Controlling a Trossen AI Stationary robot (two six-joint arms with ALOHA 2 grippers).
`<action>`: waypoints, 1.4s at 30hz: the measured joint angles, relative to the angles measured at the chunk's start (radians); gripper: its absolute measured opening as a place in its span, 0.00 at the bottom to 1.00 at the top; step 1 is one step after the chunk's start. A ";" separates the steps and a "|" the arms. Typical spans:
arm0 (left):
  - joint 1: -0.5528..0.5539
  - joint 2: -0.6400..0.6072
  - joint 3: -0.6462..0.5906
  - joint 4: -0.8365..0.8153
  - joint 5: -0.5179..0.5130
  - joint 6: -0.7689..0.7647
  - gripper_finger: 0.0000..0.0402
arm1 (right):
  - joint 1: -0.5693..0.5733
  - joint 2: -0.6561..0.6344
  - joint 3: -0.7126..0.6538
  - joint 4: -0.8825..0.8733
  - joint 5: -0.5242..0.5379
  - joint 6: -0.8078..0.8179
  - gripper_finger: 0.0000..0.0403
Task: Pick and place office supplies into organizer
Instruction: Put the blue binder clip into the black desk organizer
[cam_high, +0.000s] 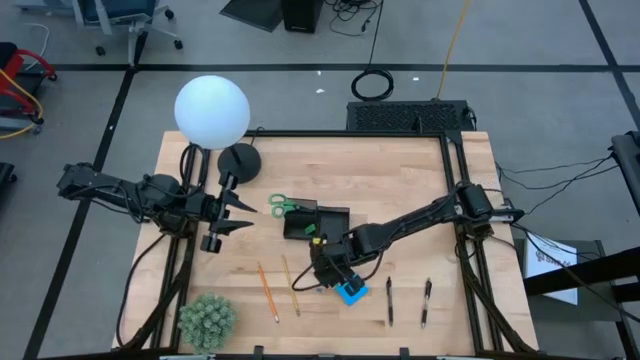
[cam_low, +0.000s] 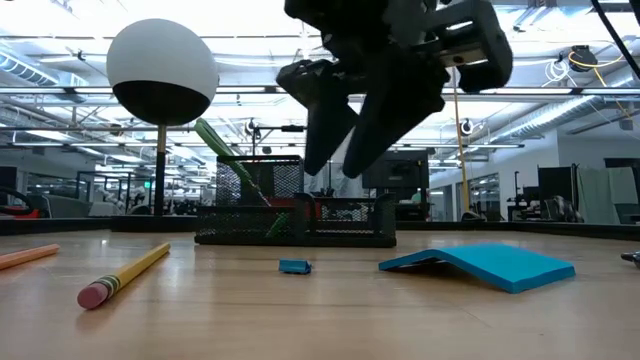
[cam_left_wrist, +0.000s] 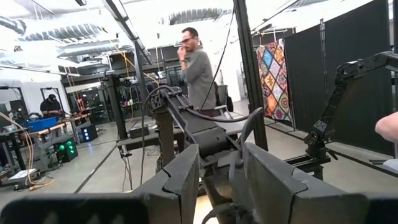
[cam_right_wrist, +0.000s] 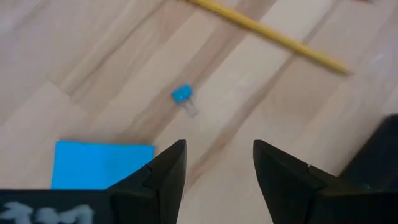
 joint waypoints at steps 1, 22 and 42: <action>0.000 0.000 0.000 0.000 0.000 0.000 0.33 | 0.004 0.004 0.001 0.003 0.000 -0.001 0.44; 0.000 0.000 0.000 0.008 0.000 0.000 0.33 | 0.021 0.078 0.109 -0.061 0.002 0.008 0.45; -0.006 0.000 0.000 0.000 0.000 0.007 0.33 | 0.066 0.269 0.359 -0.251 -0.004 -0.145 0.45</action>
